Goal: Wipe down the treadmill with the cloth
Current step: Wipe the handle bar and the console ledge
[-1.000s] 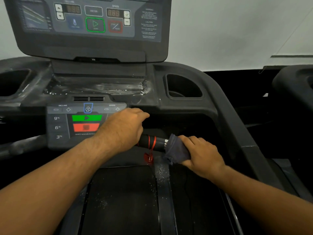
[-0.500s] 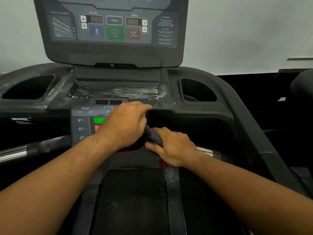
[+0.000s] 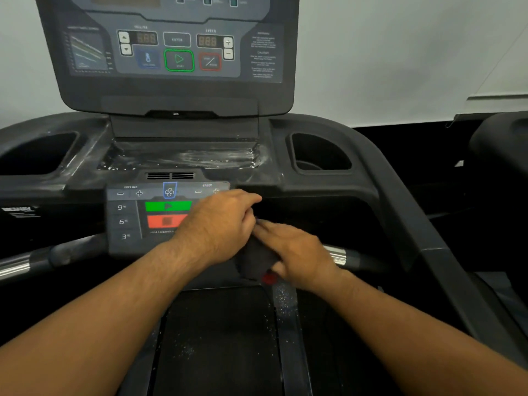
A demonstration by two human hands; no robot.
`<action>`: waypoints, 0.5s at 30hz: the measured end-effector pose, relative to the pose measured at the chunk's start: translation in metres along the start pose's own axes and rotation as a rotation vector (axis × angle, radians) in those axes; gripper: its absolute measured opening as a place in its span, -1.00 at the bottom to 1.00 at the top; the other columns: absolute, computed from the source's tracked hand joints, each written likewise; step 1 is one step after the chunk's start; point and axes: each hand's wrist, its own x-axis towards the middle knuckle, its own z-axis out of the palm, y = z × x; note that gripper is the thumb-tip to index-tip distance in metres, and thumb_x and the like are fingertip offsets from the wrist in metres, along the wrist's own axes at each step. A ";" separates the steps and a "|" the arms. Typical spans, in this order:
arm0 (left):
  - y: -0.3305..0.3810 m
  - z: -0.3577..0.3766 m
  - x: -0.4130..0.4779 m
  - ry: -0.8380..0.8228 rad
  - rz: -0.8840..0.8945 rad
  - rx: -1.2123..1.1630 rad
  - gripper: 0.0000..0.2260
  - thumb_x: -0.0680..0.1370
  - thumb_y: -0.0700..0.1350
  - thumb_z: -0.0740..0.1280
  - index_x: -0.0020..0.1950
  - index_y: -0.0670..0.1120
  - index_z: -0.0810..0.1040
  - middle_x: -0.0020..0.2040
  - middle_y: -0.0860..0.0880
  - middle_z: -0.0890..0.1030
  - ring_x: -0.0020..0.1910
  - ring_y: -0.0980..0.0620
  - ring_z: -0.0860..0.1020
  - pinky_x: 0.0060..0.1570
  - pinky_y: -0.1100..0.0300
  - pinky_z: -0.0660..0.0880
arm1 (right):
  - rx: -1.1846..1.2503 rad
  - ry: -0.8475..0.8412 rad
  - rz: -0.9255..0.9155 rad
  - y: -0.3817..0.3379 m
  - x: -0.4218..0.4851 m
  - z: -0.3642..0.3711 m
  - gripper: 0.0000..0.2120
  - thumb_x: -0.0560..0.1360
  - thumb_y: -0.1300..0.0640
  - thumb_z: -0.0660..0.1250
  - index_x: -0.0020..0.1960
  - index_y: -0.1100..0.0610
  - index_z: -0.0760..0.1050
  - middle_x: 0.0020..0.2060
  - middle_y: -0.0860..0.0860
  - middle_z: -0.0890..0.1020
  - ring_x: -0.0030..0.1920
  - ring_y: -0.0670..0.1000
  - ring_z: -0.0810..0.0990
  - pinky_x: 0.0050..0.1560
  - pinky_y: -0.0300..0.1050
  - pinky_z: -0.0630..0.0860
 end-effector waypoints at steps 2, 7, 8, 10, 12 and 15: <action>0.003 0.007 0.000 -0.016 0.011 0.003 -0.65 0.59 -0.11 0.19 0.37 -0.02 0.51 0.30 0.03 0.56 0.27 0.02 0.50 0.25 0.05 0.43 | 0.074 -0.066 0.214 0.019 -0.019 -0.012 -0.28 0.45 -0.26 0.34 0.52 -0.05 0.21 0.39 -0.05 0.44 0.31 0.01 0.47 0.26 -0.01 0.46; 0.019 0.024 0.004 -0.062 0.045 -0.011 -0.65 0.62 -0.07 0.17 0.39 -0.01 0.47 0.32 0.04 0.53 0.29 0.07 0.48 0.28 0.08 0.42 | 0.027 -0.099 0.556 0.051 -0.067 -0.031 -0.49 0.38 -0.47 0.18 0.11 -0.11 0.42 -0.07 -0.15 0.54 -0.11 -0.13 0.52 -0.06 -0.09 0.54; 0.020 0.026 0.005 -0.067 0.044 -0.014 -0.65 0.61 -0.07 0.17 0.39 -0.02 0.47 0.32 0.04 0.53 0.28 0.07 0.48 0.28 0.07 0.43 | 0.048 -0.092 0.608 0.053 -0.068 -0.031 -0.54 0.42 -0.45 0.13 0.02 -0.09 0.43 -0.14 -0.14 0.54 -0.17 -0.12 0.53 -0.10 -0.07 0.54; 0.019 0.027 0.006 -0.060 0.034 -0.012 -0.65 0.61 -0.09 0.18 0.38 -0.02 0.49 0.31 0.04 0.55 0.27 0.06 0.49 0.27 0.07 0.44 | 0.061 -0.045 0.679 0.055 -0.067 -0.029 -0.51 0.47 -0.42 0.00 -0.05 -0.06 0.44 -0.19 -0.10 0.57 -0.20 -0.05 0.56 -0.11 0.01 0.55; 0.015 0.026 0.007 -0.042 0.008 -0.005 -0.66 0.61 -0.11 0.18 0.37 -0.03 0.50 0.29 0.03 0.56 0.25 0.04 0.51 0.25 0.08 0.45 | 0.021 -0.010 0.715 0.048 -0.063 -0.028 -0.50 0.52 -0.38 -0.05 -0.04 -0.03 0.47 -0.16 -0.08 0.59 -0.16 0.00 0.58 -0.08 -0.01 0.53; 0.014 0.024 0.008 -0.011 -0.035 -0.001 -0.67 0.61 -0.10 0.18 0.37 -0.03 0.51 0.29 0.03 0.56 0.25 0.03 0.51 0.23 0.11 0.45 | -0.105 -0.034 0.581 0.034 -0.052 -0.022 -0.56 0.56 -0.31 -0.03 0.07 -0.05 0.46 -0.05 -0.06 0.58 -0.09 0.00 0.55 -0.03 -0.03 0.48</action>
